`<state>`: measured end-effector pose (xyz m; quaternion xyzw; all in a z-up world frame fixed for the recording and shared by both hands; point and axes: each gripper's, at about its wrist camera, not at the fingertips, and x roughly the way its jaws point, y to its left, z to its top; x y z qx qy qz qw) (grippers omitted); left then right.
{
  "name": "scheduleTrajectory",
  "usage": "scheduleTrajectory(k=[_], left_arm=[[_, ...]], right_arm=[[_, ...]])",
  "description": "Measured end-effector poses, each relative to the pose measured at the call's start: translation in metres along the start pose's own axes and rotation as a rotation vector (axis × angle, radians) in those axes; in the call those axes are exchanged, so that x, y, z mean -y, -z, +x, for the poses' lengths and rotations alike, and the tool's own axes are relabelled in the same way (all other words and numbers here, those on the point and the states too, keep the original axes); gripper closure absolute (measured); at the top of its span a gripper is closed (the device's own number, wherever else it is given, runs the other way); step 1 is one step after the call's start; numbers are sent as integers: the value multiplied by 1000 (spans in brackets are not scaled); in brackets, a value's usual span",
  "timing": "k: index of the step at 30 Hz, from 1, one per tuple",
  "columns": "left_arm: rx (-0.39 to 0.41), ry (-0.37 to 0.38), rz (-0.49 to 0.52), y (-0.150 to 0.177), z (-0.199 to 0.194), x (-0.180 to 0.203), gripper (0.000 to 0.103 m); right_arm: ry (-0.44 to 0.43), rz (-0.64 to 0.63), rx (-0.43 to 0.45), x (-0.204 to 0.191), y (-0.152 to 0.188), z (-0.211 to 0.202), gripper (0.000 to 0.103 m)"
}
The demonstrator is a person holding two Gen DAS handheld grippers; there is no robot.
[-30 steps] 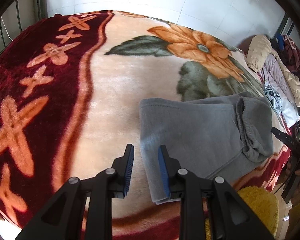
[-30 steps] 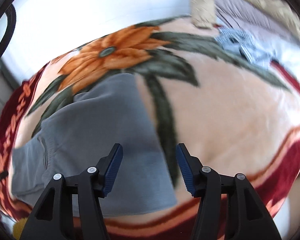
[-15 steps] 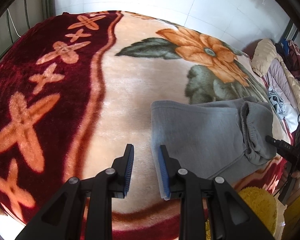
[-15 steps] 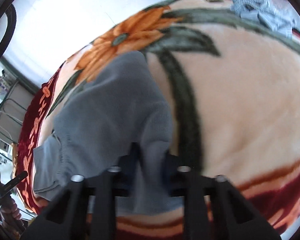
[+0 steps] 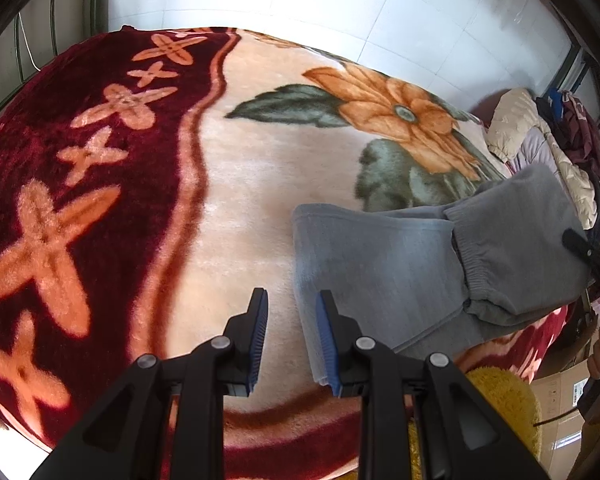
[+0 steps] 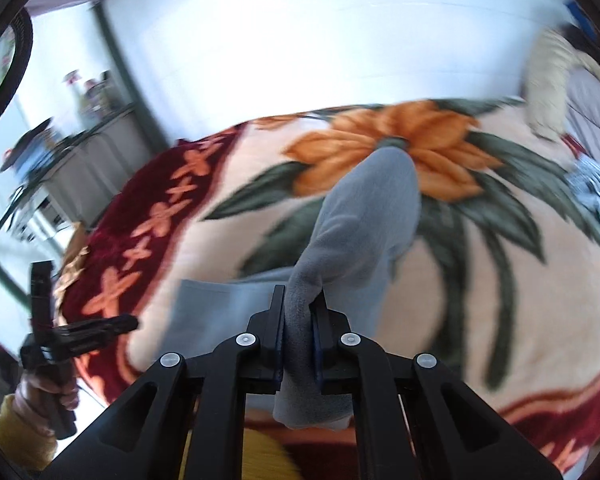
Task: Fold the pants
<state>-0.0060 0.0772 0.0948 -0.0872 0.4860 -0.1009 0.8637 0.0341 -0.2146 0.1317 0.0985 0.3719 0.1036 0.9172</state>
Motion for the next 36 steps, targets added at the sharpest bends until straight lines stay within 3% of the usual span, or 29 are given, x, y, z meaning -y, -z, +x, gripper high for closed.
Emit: scheduleTrajectory(k=[4,8,11,19,25,29,33,36], left_arm=[[10,9,-13,1,-5,-7,77],[15,17,-41,2,-9,-20,77],[20,17,-55,3,-11,-30,77],[13,15,-76,6,-8,-51,77],[-4,26,-72,4,-1,-50,77],[4,31,-61,1,-2,-45,77],[6,20,-53,0,-4,-41,77],[14,18,-41,-1,-10,-37,77]], right_arm=[[-59,-109,-37,-60,-6,16,92],[-9,-254,-134,-115,3,53,92],[4,-291,-222,-142,16,87,92],[-23,-275,-362,-166,42,141,92],[-92,-227,-352,-162,40,134,92],[-108,-265,-351,-172,41,131,91],[-104,-294,-456,-180,56,153,78],[-128,-328,-426,-189,59,138,72]])
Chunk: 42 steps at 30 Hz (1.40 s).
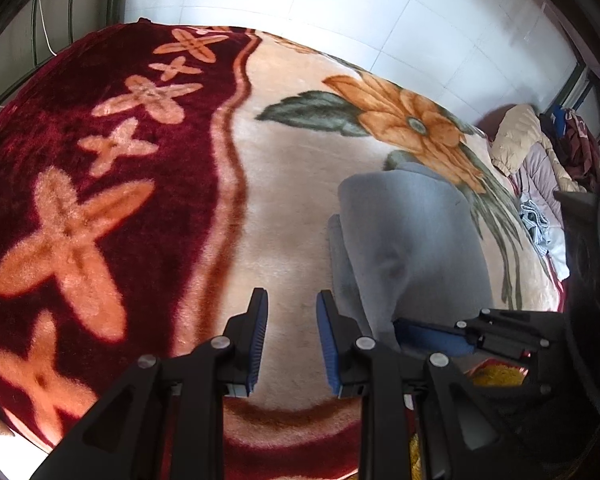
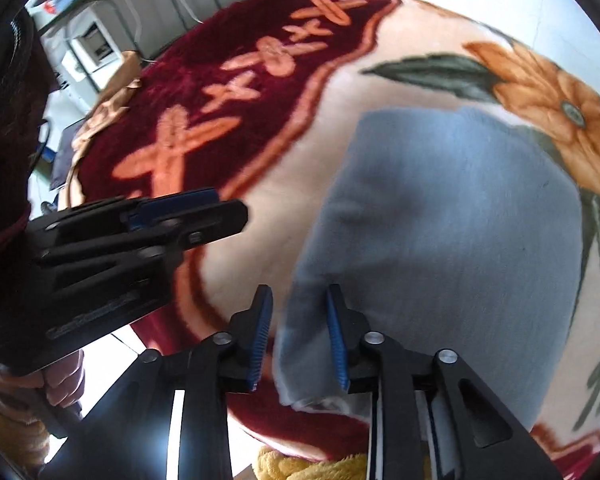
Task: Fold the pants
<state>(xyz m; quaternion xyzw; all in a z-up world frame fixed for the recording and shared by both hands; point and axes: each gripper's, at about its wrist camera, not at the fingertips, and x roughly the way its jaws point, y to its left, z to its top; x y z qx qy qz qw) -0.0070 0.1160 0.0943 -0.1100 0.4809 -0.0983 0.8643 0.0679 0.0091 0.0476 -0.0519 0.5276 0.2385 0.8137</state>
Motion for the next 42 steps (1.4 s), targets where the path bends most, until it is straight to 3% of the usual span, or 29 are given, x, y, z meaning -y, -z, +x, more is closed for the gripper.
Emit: scheduleTrajectory(k=[6,9,13,15,17,19,27,31,35,42], left_arm=[[36,18,40,-7,-16,21,77],[40,32,77,-10,-16,39,63],[-3,59,108,-10,-3,61,59],[-22,54,122,-10,6,67,51],[-35,32,128,-11,16,71,36],[-51,23,129,-11,25,72,36],[-170,-23,148,13,48,56,35],[-181,-61,164,32,47,42,24],[-188,-30,99,34,44,33,24],[-145,19,104,8,48,49,26]], right_arm=[[5,6,79,9,6,-49,72],[38,94,88,35,11,-61,71],[120,232,100,81,20,-66,69],[124,283,109,100,25,-67,69],[135,327,117,118,28,-65,62],[146,361,121,134,32,-63,51],[84,453,66,168,48,-39,51],[44,469,58,170,52,-37,50],[47,453,55,170,53,-38,50],[29,482,54,183,53,-29,43]])
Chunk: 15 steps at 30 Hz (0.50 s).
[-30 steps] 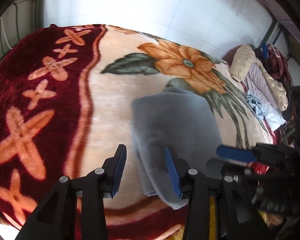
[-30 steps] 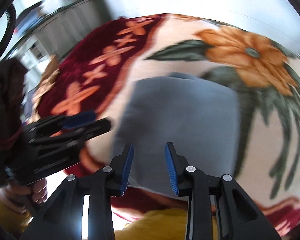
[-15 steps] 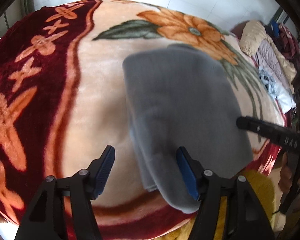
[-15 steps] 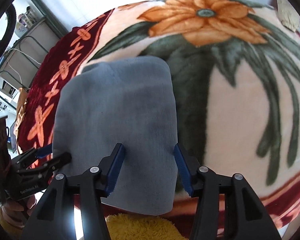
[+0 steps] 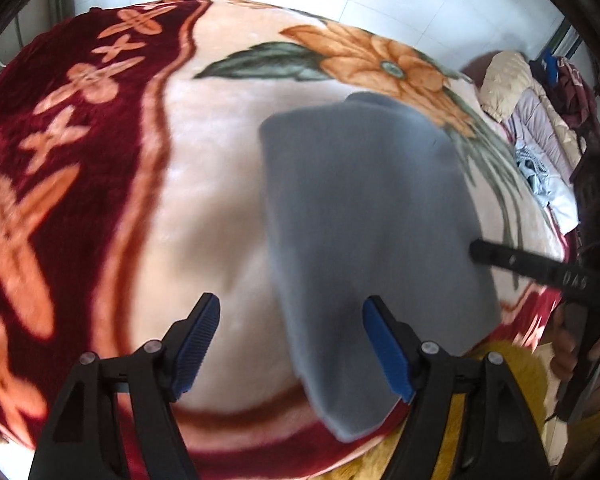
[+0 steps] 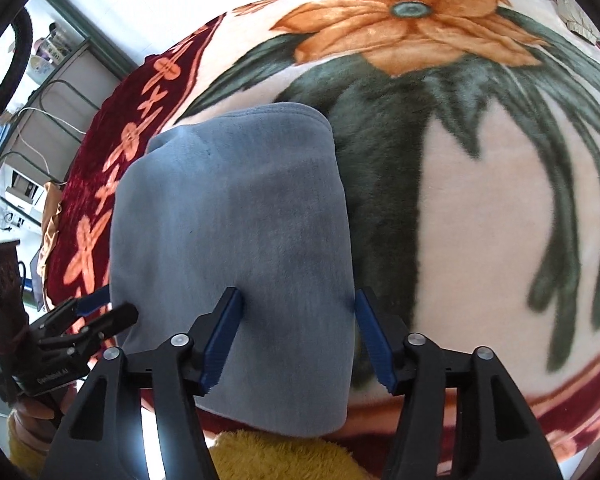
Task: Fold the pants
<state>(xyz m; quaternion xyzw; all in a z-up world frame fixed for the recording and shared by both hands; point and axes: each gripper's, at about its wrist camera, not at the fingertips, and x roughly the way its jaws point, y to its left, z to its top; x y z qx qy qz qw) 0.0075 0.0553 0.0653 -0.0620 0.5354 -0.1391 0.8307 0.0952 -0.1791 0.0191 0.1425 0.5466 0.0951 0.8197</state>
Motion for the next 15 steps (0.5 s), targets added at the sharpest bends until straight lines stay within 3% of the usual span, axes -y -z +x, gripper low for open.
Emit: scheduleTrajectory(k=[6,11,15], left_arm=[[-33,10,-17,-12,28,3,26],[-31,35,-44,-15,35,4,26],[-29,51,-38,-19,42,9,29]], right_arm=[[-16,9,-42,7,-4,20,36],[-86,61,-94,19,-9,34,29],[-104,30,-98,13,-10,36,32]])
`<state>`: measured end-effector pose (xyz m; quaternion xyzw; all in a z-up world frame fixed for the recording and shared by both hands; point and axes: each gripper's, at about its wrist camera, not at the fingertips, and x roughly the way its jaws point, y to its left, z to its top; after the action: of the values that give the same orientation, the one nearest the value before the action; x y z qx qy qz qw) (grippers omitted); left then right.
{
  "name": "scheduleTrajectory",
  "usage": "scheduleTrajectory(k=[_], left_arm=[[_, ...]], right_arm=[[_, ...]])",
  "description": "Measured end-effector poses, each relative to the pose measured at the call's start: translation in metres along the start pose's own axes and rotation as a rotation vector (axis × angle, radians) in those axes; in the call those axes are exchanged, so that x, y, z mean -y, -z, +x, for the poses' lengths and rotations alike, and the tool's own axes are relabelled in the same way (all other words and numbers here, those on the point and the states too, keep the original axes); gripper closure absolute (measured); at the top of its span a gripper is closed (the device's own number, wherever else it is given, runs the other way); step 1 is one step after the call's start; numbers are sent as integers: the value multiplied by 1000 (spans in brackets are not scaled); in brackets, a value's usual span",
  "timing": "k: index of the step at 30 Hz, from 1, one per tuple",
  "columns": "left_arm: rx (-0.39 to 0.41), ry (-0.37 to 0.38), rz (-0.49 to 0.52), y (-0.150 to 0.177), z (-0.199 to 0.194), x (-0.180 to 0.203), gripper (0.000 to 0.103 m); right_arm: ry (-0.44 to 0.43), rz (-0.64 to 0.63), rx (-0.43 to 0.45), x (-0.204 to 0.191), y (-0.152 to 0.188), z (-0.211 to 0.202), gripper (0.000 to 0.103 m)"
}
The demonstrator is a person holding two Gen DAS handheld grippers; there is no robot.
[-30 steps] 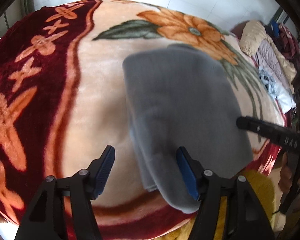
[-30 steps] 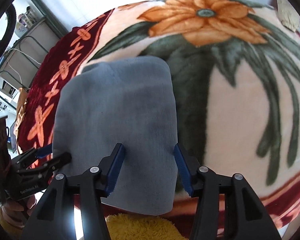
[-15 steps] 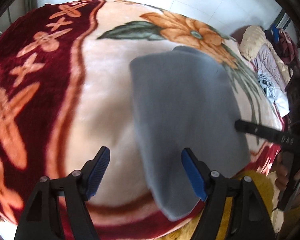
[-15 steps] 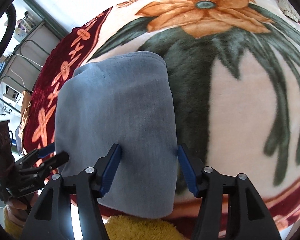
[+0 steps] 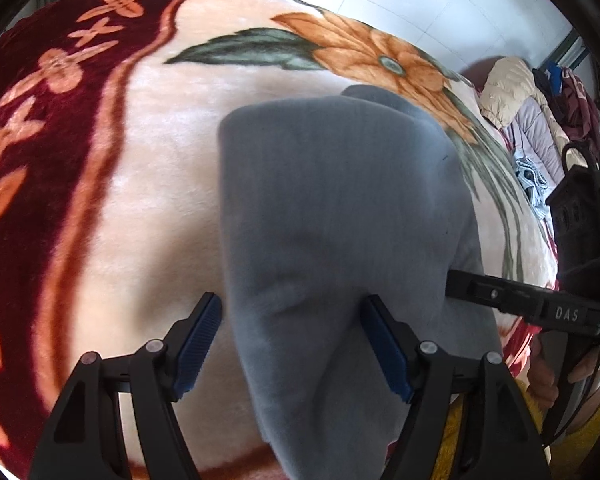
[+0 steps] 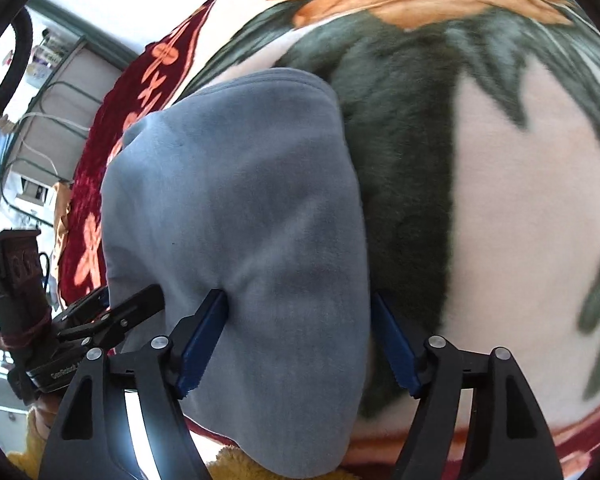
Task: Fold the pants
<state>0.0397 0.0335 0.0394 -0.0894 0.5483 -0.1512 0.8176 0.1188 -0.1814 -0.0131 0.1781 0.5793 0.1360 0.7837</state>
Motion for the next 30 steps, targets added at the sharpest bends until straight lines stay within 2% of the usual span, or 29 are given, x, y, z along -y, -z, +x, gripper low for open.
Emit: scheduleTrajectory(k=[3,7,10,11,16,21,26,30], left_arm=[[-8,17,-22,-3,2,2,37],[-10,49,-87,-5,-2,-2,56],[1,59,-111,-7,-9,-5,77],[10,68,-115,-9,-16,-5,81],[90,70,-79,-14,-56,-1,82],[208,75,-71,-21,-118,-8,82],[291,18,-33,-24,-175,-11,82],[328,-13,-20,-25,-213,-17,82]], right_arm=[[-2,-25,6,-7,-1,-1,46],[-28,-28,33,-14,0,-10,67],[-52,-33,69,-21,1,-25,73],[-58,-40,83,-25,2,-31,73],[-61,-145,176,-69,6,-70,74],[-102,-200,257,-108,5,-105,74],[-159,-241,317,-155,16,-132,74],[-165,-290,357,-193,23,-148,74]])
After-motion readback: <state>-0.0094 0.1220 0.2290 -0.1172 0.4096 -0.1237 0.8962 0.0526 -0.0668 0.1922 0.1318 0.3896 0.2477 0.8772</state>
